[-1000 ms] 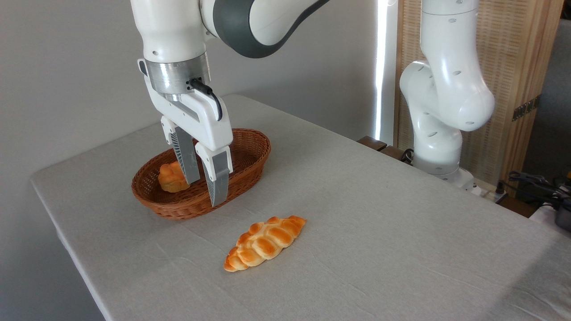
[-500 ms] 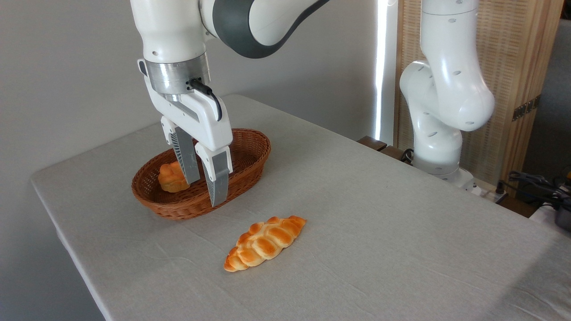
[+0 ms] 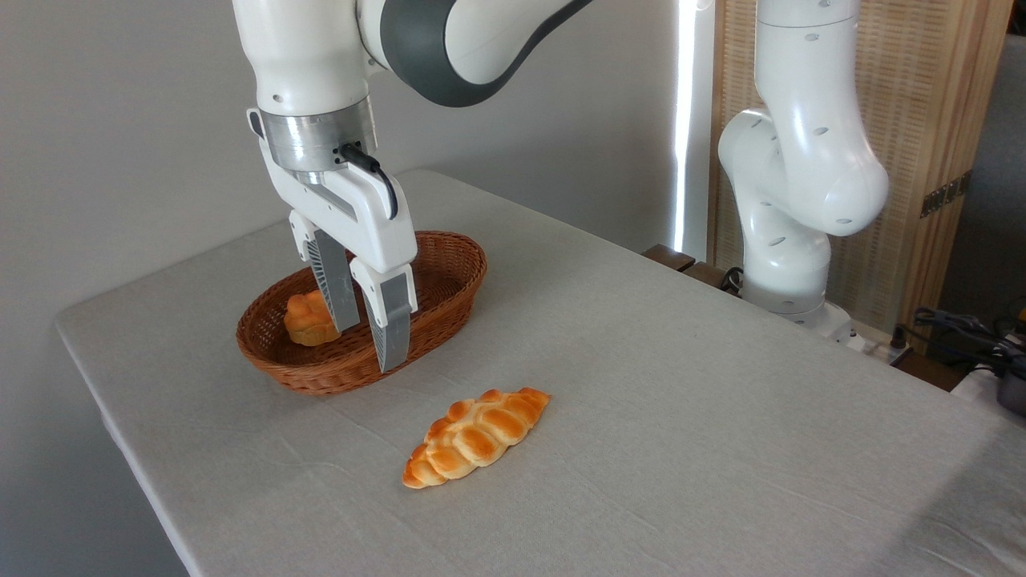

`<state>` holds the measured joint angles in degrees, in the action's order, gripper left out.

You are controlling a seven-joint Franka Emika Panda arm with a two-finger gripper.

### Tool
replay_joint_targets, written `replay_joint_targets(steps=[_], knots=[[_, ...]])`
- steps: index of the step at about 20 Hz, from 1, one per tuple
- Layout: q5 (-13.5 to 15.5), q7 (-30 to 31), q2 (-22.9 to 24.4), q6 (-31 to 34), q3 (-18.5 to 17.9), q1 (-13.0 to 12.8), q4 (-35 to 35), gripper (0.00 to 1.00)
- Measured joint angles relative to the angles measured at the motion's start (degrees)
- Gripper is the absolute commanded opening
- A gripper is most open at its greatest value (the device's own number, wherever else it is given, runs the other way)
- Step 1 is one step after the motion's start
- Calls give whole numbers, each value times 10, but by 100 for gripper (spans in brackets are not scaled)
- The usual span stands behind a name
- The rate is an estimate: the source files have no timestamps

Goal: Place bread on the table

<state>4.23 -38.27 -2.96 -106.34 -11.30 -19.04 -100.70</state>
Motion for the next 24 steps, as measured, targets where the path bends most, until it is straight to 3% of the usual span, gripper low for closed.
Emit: replay_joint_targets(steps=[17,20,24], knots=[[0,-1,-24,-7,28,-3,0,100],[0,6,-27,-33,59,-5,0,100],[7,58,-38,-65,113,-9,0,100]])
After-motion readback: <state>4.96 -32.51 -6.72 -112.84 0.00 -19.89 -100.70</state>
